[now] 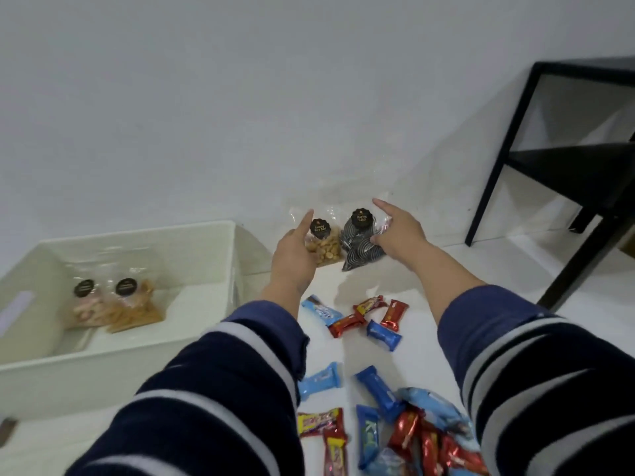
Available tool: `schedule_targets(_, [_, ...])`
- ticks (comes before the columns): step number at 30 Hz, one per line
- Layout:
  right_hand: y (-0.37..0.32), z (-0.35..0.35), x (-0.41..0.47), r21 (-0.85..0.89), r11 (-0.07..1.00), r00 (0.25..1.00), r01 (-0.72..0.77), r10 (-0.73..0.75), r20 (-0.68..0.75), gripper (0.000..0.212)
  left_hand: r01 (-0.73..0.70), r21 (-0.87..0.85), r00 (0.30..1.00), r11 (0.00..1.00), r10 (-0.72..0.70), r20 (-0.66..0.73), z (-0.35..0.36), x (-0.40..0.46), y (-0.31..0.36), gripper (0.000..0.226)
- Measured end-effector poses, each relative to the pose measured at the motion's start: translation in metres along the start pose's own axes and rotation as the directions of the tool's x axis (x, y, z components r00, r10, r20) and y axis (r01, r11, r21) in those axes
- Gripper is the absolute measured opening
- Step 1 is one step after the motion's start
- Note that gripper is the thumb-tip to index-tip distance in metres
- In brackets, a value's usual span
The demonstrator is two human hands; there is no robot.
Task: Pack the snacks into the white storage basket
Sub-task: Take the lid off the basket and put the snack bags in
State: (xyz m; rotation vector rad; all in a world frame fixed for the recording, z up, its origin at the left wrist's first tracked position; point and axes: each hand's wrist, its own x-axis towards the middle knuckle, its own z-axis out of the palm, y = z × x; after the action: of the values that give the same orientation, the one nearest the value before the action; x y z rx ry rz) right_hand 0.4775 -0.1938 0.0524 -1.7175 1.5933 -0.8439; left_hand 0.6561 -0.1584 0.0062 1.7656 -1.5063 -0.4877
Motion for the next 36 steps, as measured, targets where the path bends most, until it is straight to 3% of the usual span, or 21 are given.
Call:
schedule_targets(8, [-0.117,0.068,-0.091,0.037,0.994,0.995,0.098,-0.098,-0.020,0.074,-0.023,-0.008,0.998,1.000,0.022,-0.067,-0.153,-0.062,-0.036,0.079])
schedule_targets(16, [-0.183,0.161,-0.122,0.014,0.996,0.994,0.089,-0.090,0.067,0.075,0.151,-0.004,0.982,0.989,-0.150,-0.118,-0.245,-0.086,-0.131,0.083])
schedule_targets(20, [-0.195,0.208,-0.110,-0.044,0.996,0.992,0.076,-0.071,0.108,0.080,0.210,0.120,0.973,0.970,-0.195,-0.122,-0.257,-0.076,-0.168,0.085])
schedule_targets(25, [-0.181,0.265,-0.078,-0.199,0.980,0.981,-0.019,0.057,0.188,0.079,0.297,0.314,0.951,0.902,-0.311,-0.005,-0.247,-0.053,-0.208,0.092])
schedule_targets(30, [-0.164,0.302,-0.040,-0.348,0.932,0.965,-0.098,0.175,0.197,0.074,0.388,0.236,0.909,0.891,-0.412,0.061,-0.223,-0.011,-0.244,0.092])
schedule_targets(36, [-0.146,0.328,-0.004,-0.342,0.923,0.960,-0.176,0.237,0.146,0.072,0.449,0.134,0.880,0.883,-0.464,0.106,-0.180,0.025,-0.258,0.087])
